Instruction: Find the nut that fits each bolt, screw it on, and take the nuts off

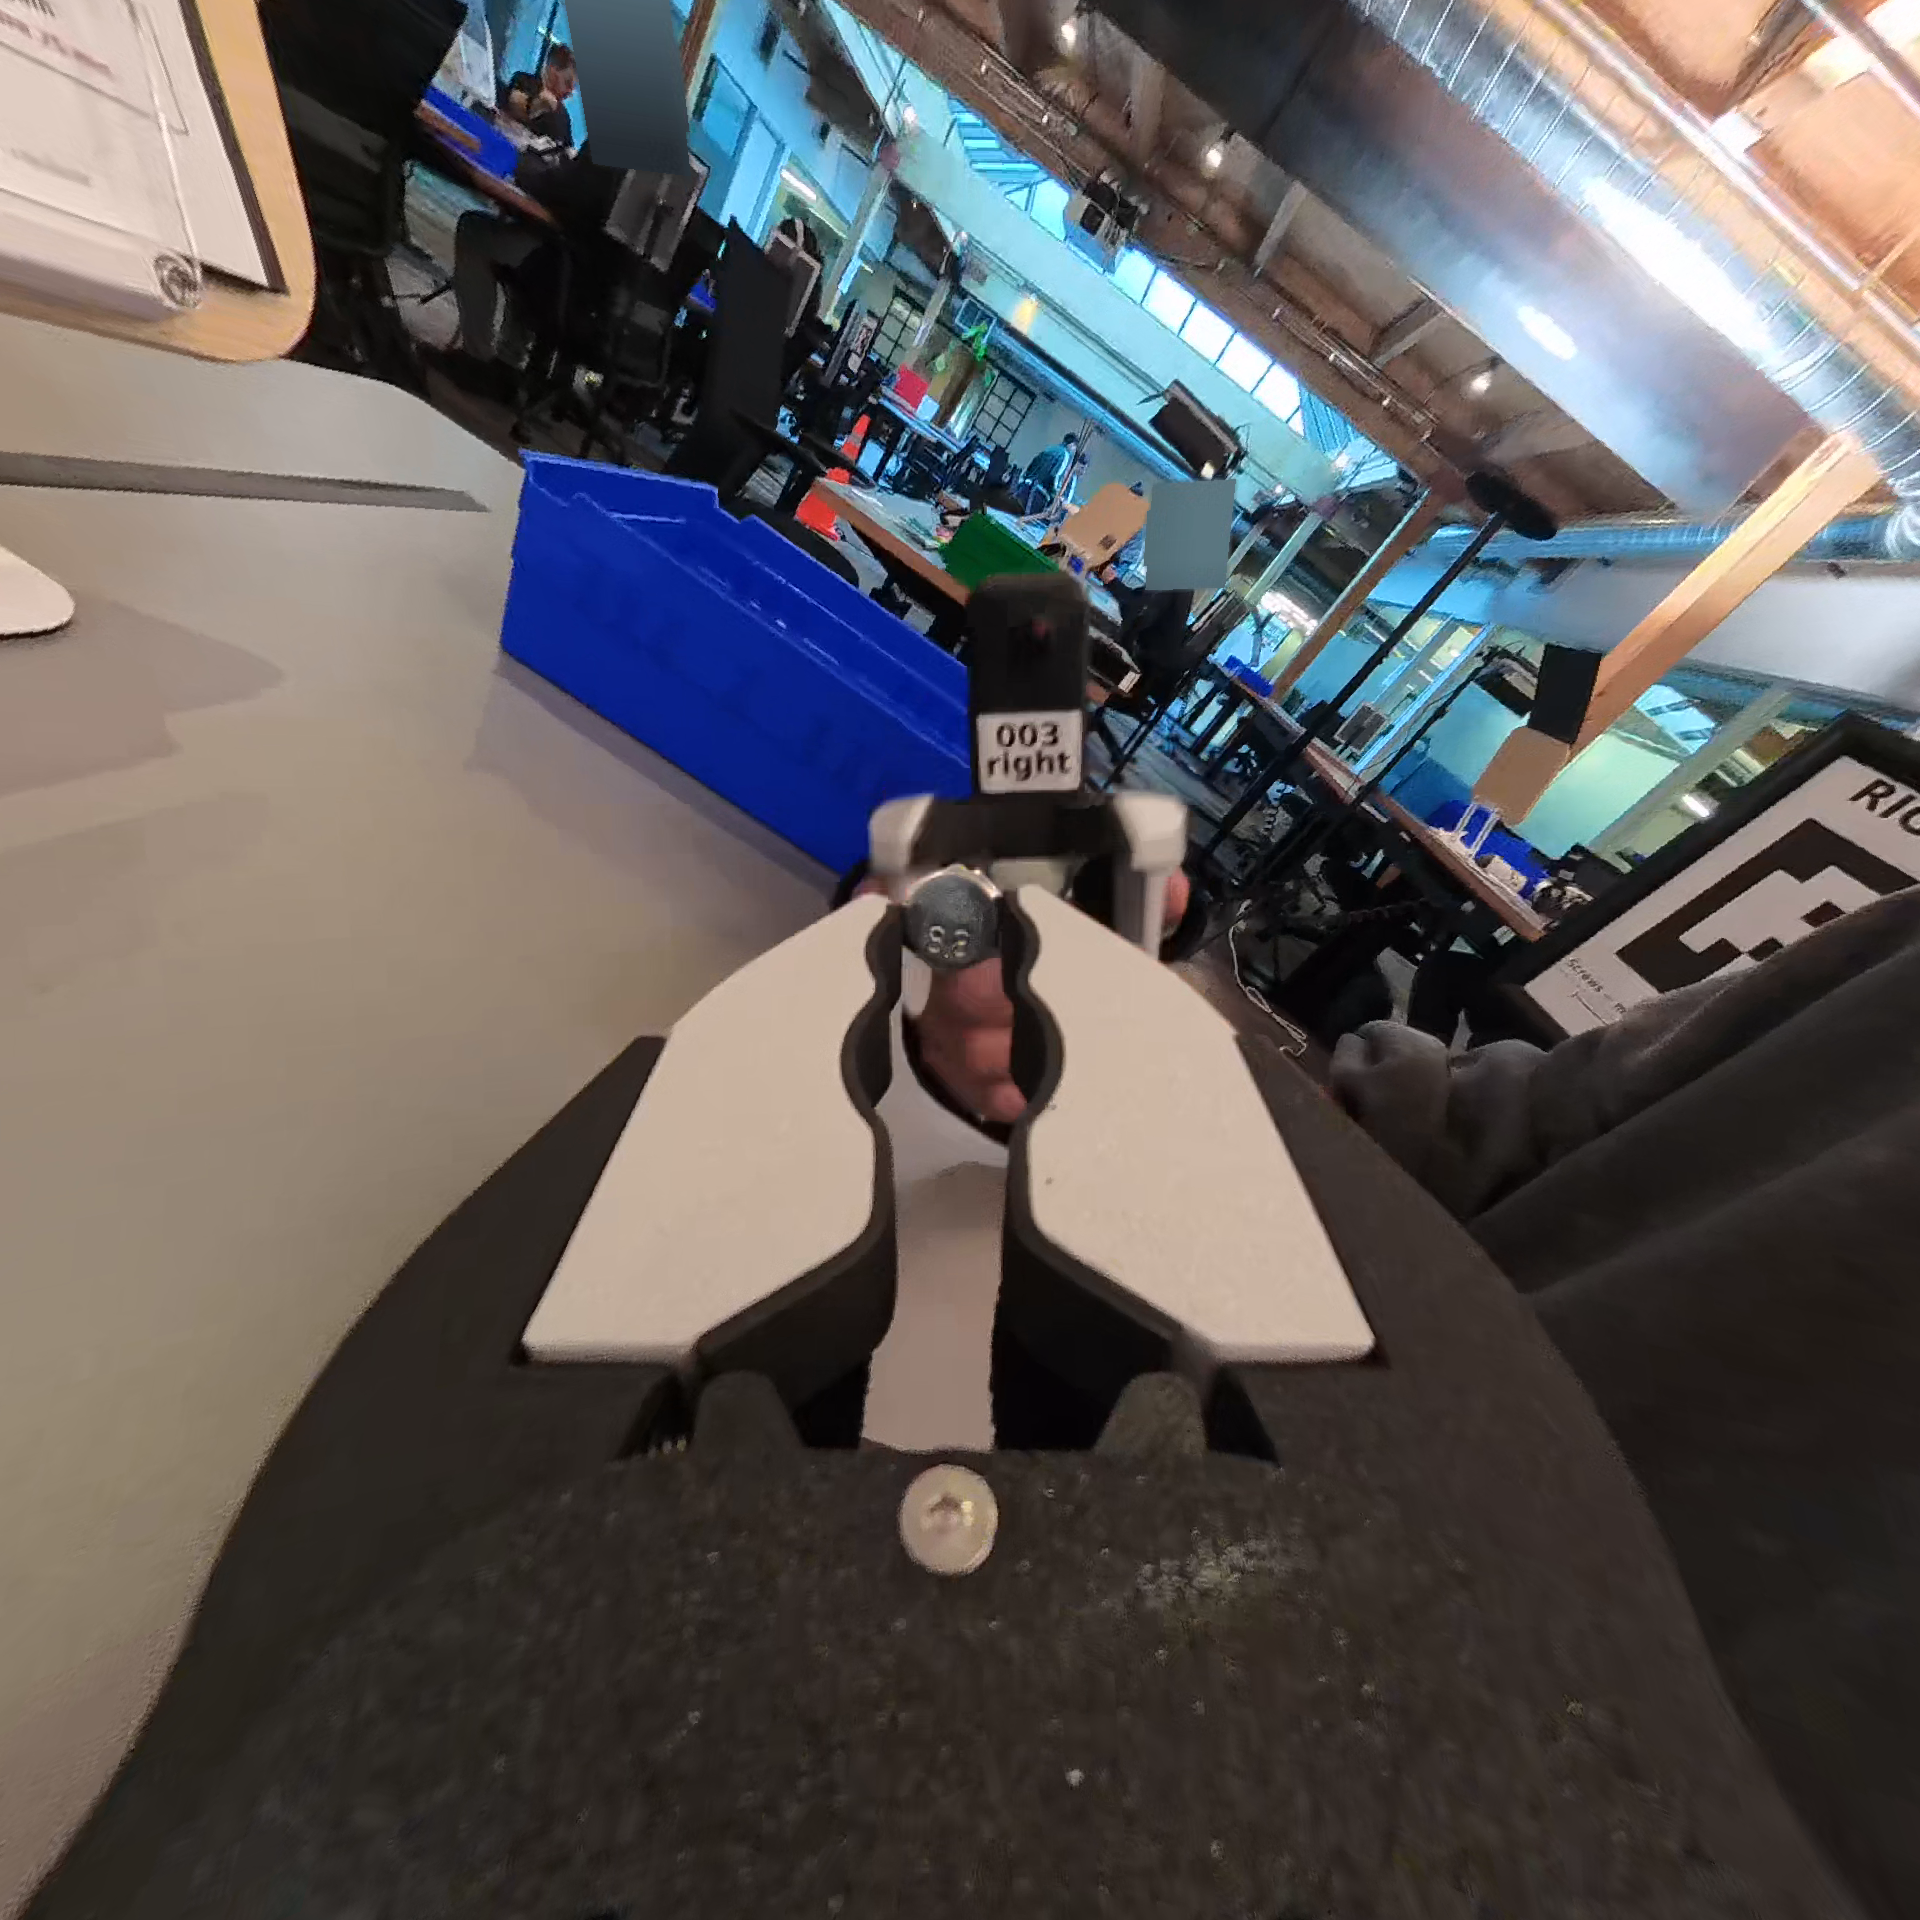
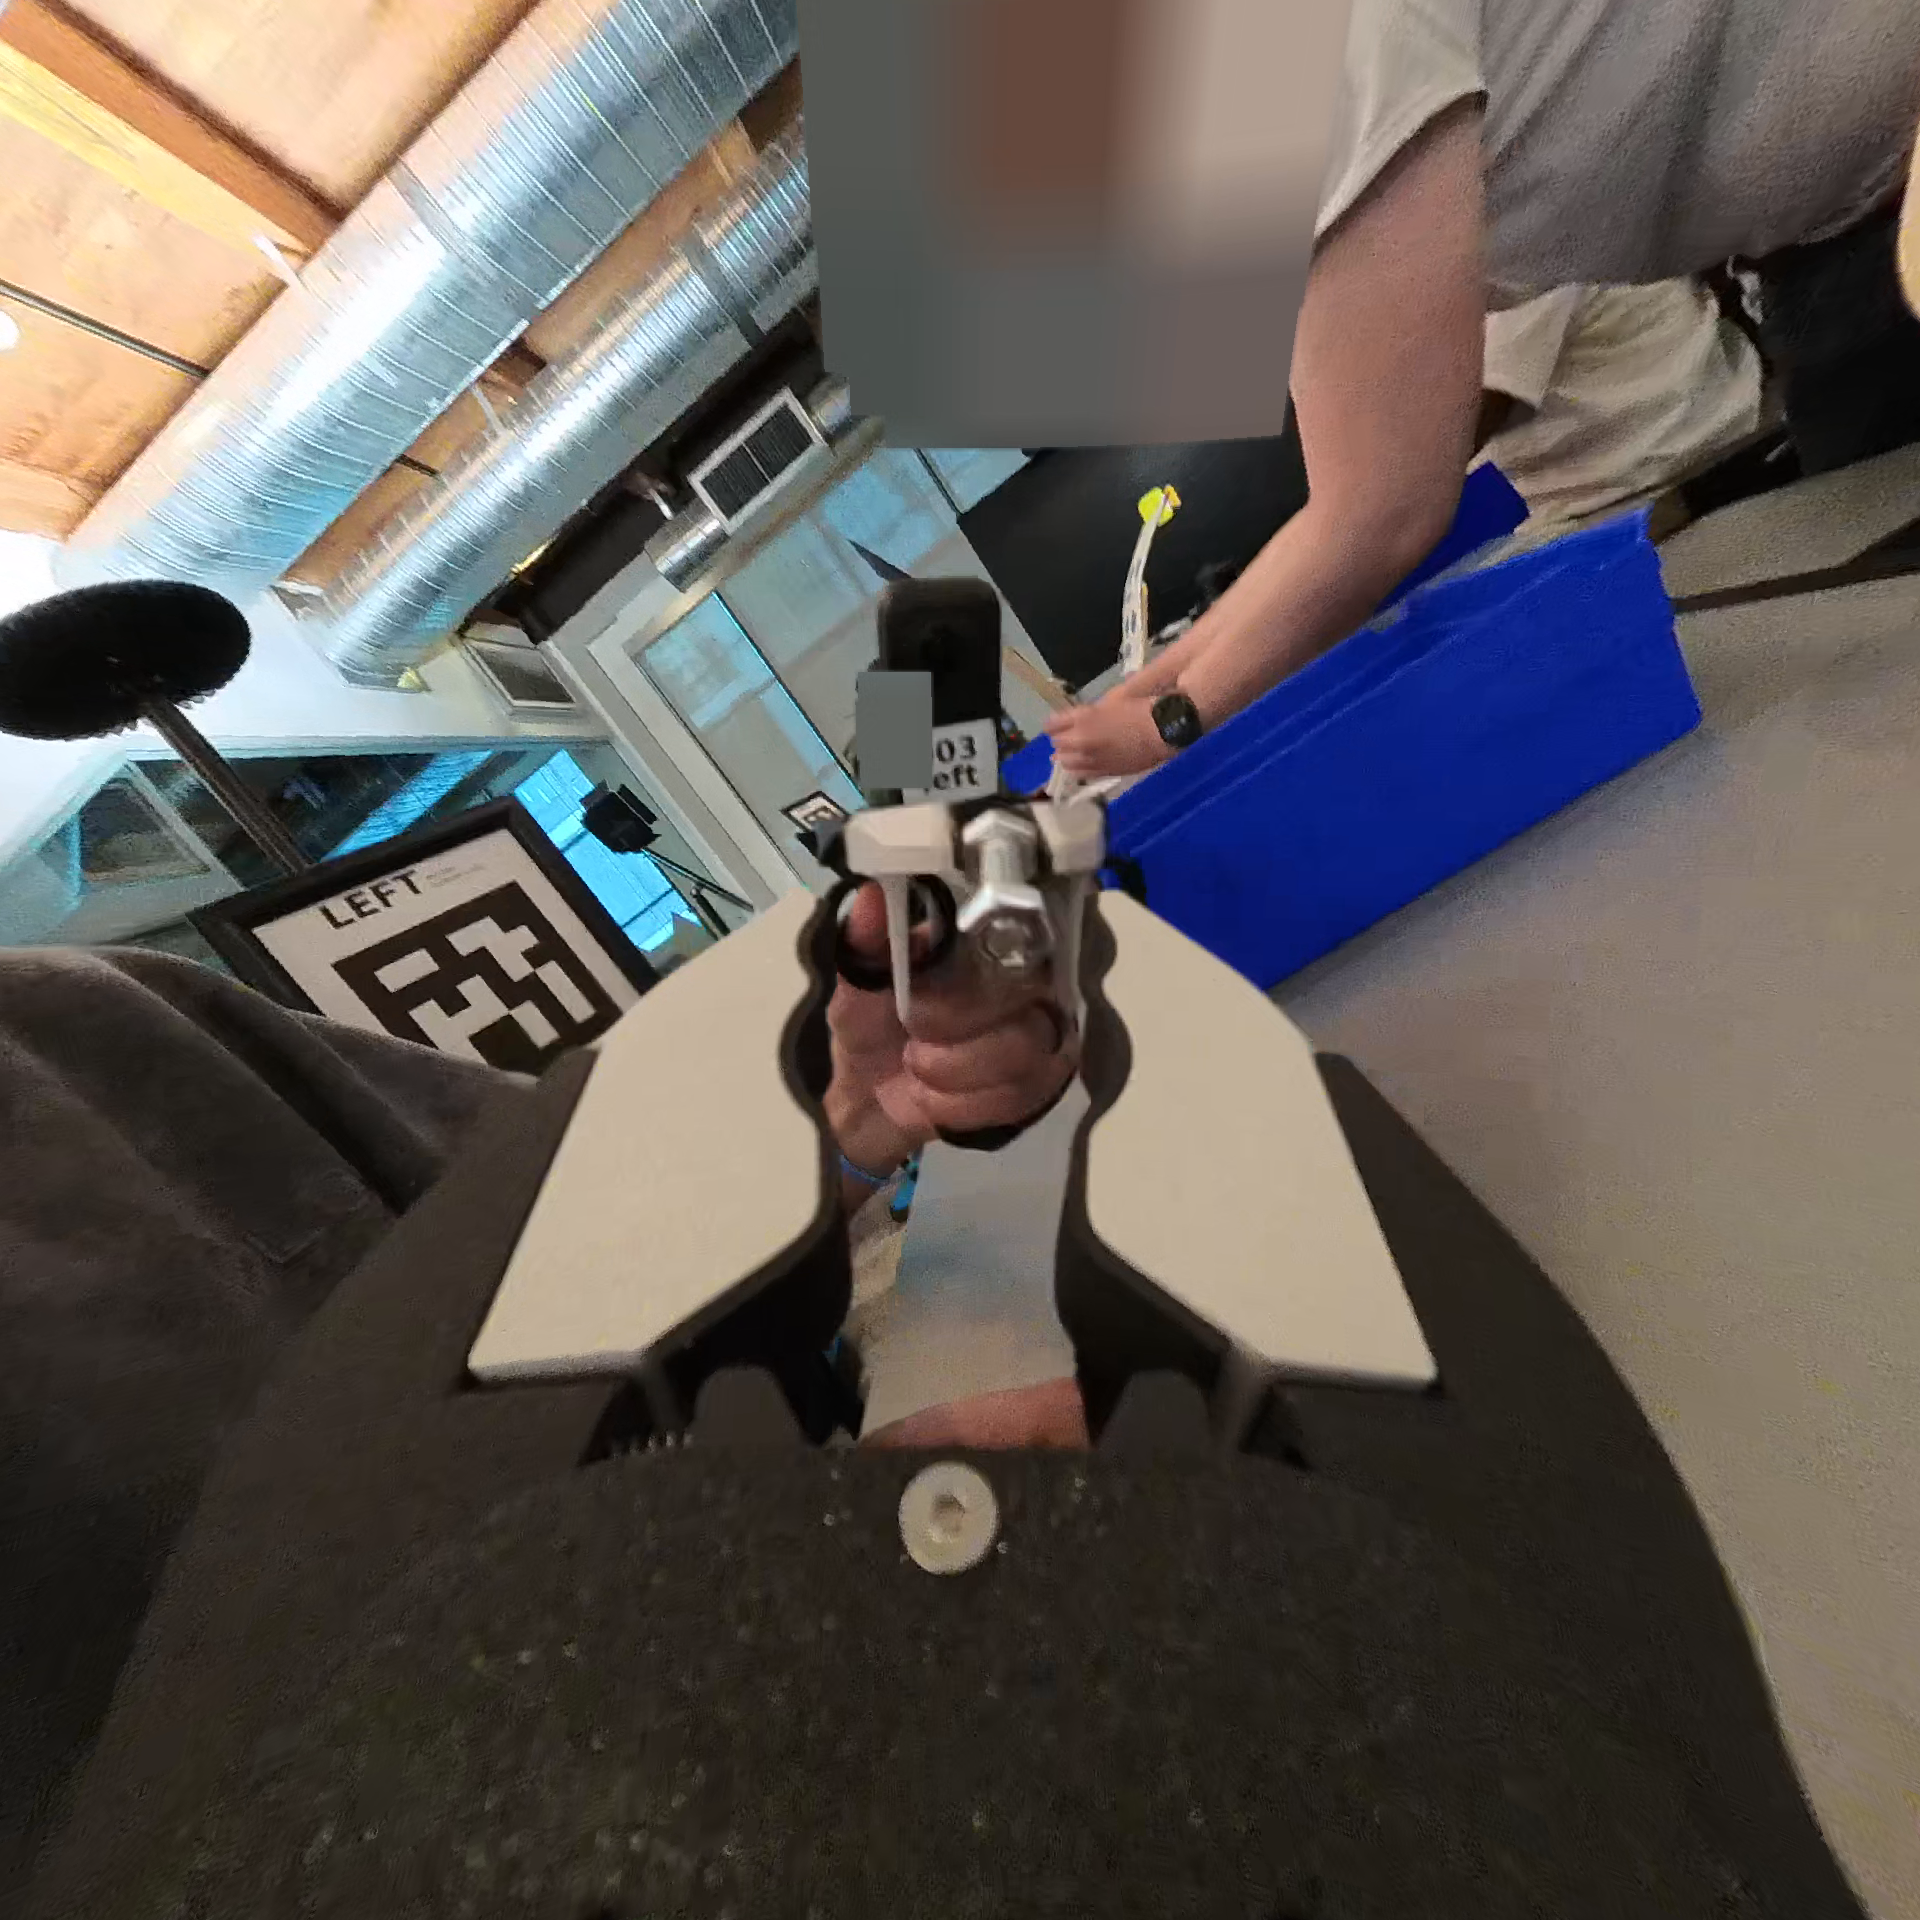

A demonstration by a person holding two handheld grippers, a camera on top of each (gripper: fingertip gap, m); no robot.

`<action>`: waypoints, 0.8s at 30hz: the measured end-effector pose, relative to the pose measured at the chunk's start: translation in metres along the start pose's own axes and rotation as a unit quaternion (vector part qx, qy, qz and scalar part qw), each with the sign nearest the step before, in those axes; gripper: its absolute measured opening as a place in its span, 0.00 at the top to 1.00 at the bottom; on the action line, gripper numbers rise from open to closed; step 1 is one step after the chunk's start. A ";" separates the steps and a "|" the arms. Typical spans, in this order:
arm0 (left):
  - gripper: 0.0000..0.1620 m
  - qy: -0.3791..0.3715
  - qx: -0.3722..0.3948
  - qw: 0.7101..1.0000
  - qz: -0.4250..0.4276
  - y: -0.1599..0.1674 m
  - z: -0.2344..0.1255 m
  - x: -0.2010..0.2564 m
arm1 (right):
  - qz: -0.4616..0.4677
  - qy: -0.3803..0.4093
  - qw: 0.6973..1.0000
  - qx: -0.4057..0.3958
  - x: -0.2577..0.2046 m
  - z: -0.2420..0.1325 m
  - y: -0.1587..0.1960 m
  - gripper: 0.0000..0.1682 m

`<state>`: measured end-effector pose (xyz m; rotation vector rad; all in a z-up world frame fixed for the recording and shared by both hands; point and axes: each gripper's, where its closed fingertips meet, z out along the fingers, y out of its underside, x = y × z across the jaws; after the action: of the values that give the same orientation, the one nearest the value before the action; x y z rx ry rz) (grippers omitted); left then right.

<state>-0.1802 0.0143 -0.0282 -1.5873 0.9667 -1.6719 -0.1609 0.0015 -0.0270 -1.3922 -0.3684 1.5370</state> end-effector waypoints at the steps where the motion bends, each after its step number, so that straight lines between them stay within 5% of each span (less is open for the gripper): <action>1: 0.89 0.000 -0.004 1.000 0.005 0.000 0.001 0.001 | 0.011 0.002 1.000 -0.012 0.004 0.002 0.009 0.73; 4: 0.89 0.004 -0.003 1.000 0.009 0.000 0.002 0.004 | 0.028 -0.022 0.999 -0.027 -0.003 0.011 0.021 0.73; 9: 0.89 -0.017 -0.010 1.000 0.005 0.005 -0.001 -0.007 | -0.013 -0.011 1.000 0.018 -0.009 0.003 -0.012 0.72; 15: 0.89 0.000 0.001 1.000 0.004 -0.002 -0.001 0.000 | 0.030 -0.004 0.999 -0.034 0.005 0.006 0.024 0.73; 21: 0.89 -0.016 -0.008 1.000 0.003 0.004 -0.002 -0.009 | -0.009 -0.005 1.000 0.027 -0.004 0.001 -0.013 0.73; 24: 0.89 -0.005 0.003 1.000 -0.002 -0.001 -0.003 -0.005 | 0.006 0.010 1.000 0.006 0.005 -0.005 -0.002 0.74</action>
<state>-0.1830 0.0189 -0.0301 -1.5923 0.9550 -1.6667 -0.1553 0.0050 -0.0301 -1.4006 -0.3387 1.5322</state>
